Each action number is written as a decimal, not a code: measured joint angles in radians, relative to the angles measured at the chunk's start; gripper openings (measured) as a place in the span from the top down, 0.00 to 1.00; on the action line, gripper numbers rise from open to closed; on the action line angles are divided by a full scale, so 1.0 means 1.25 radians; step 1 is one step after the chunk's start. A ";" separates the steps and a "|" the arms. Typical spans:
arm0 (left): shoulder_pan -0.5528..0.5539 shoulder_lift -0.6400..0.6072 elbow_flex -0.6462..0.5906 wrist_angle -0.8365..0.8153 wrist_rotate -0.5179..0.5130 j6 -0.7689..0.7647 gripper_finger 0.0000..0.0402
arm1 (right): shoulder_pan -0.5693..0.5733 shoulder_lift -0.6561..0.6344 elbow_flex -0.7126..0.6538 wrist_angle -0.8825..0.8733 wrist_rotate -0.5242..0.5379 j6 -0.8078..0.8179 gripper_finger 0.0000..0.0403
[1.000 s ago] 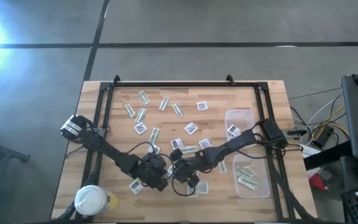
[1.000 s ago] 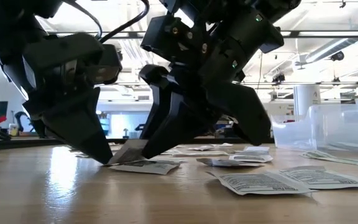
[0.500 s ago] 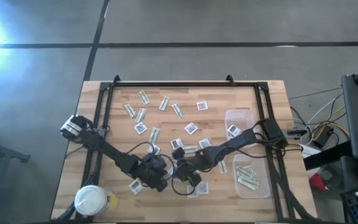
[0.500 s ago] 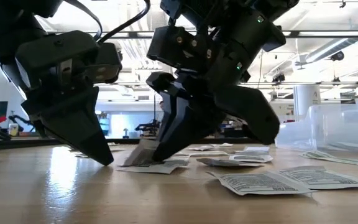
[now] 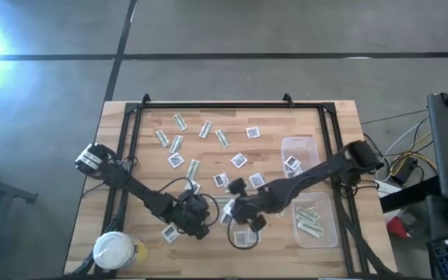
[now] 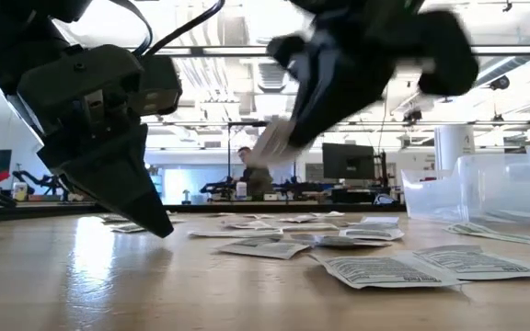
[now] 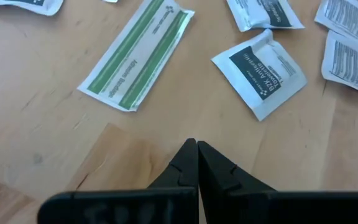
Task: Pick & Place First Aid Supplies
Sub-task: Put the towelette pack into the top bin
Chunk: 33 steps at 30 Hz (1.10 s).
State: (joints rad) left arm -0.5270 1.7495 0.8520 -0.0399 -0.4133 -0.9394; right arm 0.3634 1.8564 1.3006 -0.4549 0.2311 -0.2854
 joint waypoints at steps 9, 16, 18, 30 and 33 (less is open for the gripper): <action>0.001 -0.001 0.002 -0.003 -0.017 0.003 1.00 | 0.038 -0.215 -0.073 -0.147 0.144 0.102 0.98; 0.002 -0.001 0.002 -0.001 -0.026 0.003 1.00 | 0.052 -0.408 -0.212 -0.156 0.230 0.204 0.98; 0.003 -0.001 0.002 0.003 -0.025 0.003 1.00 | 0.052 -0.465 -0.252 -0.157 0.261 0.232 0.98; 0.010 -0.001 0.002 0.009 -0.025 0.043 1.00 | 0.051 -0.748 -0.404 -0.170 0.324 0.427 0.98; 0.014 -0.001 0.002 0.011 -0.025 0.050 1.00 | 0.051 -0.786 -0.410 -0.230 0.355 0.486 0.98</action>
State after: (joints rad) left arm -0.5091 1.7481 0.8539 -0.0265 -0.4442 -0.8768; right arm 0.4274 0.8744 0.7887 -0.7419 0.6746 0.3217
